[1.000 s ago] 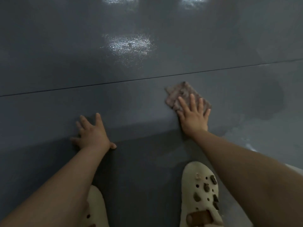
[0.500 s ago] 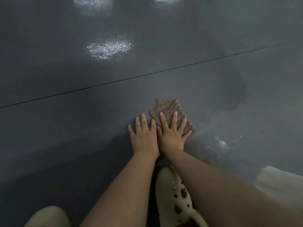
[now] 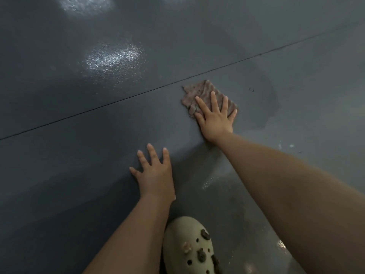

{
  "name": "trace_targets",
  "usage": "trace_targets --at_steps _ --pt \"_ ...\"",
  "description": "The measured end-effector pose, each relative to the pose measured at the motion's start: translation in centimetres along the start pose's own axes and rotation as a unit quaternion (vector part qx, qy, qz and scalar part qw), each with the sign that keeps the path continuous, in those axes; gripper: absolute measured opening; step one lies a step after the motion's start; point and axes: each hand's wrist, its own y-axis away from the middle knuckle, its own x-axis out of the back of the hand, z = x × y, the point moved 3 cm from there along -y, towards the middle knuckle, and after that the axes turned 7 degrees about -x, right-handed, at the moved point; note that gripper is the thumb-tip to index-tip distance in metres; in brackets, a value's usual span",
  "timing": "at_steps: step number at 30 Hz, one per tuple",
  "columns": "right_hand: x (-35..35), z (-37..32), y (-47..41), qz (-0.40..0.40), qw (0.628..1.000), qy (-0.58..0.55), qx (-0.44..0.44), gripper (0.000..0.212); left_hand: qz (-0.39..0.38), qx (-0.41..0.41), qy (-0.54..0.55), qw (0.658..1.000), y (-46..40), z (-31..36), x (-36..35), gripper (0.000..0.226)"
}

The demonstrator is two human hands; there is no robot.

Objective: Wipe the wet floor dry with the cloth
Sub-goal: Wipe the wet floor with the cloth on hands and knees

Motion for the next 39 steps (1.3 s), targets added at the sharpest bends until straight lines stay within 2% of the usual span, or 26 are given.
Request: trace_targets --at_steps 5,9,13,15,17,19,23,29,31,36,39 --pt "0.6 3.9 -1.5 0.009 0.995 -0.042 -0.092 0.048 0.003 -0.009 0.001 1.000 -0.2 -0.1 -0.1 0.126" --pt "0.7 9.3 -0.2 0.013 0.972 -0.086 -0.218 0.049 -0.006 -0.008 0.013 1.000 -0.4 0.1 0.0 0.126" --pt "-1.6 11.5 4.3 0.059 0.917 -0.138 -0.369 0.050 -0.006 -0.009 0.022 1.000 -0.4 0.4 0.1 0.127" --pt "-3.0 9.8 7.1 0.087 0.880 -0.160 -0.439 0.049 -0.009 -0.008 0.026 1.000 -0.4 0.5 0.2 0.126" --pt "-4.1 6.6 9.6 0.071 0.857 -0.187 -0.475 0.050 -0.012 -0.007 0.029 0.999 -0.4 0.5 0.2 0.125" --pt "-5.1 3.2 11.5 0.042 0.871 -0.186 -0.453 0.052 -0.010 -0.006 0.033 0.999 -0.4 0.4 0.2 0.125" --pt "-6.0 -1.2 13.2 0.000 0.949 -0.128 -0.287 0.054 -0.002 -0.007 0.028 1.000 -0.5 0.3 0.1 0.123" --pt "-3.6 2.1 9.3 0.005 0.989 -0.064 -0.136 0.051 -0.004 -0.008 0.033 0.999 -0.6 0.1 0.0 0.127" --pt "-3.1 3.7 8.4 0.008 0.989 -0.057 -0.135 0.050 -0.004 -0.008 0.031 0.999 -0.6 0.1 0.1 0.127" --pt "-4.4 1.7 11.0 0.021 0.947 -0.154 -0.280 0.052 -0.001 -0.008 0.042 0.999 -0.6 0.3 0.2 0.128" --pt "-5.1 -0.3 12.8 0.014 0.932 -0.177 -0.315 0.053 -0.001 -0.008 0.037 0.999 -0.5 0.2 0.1 0.128"
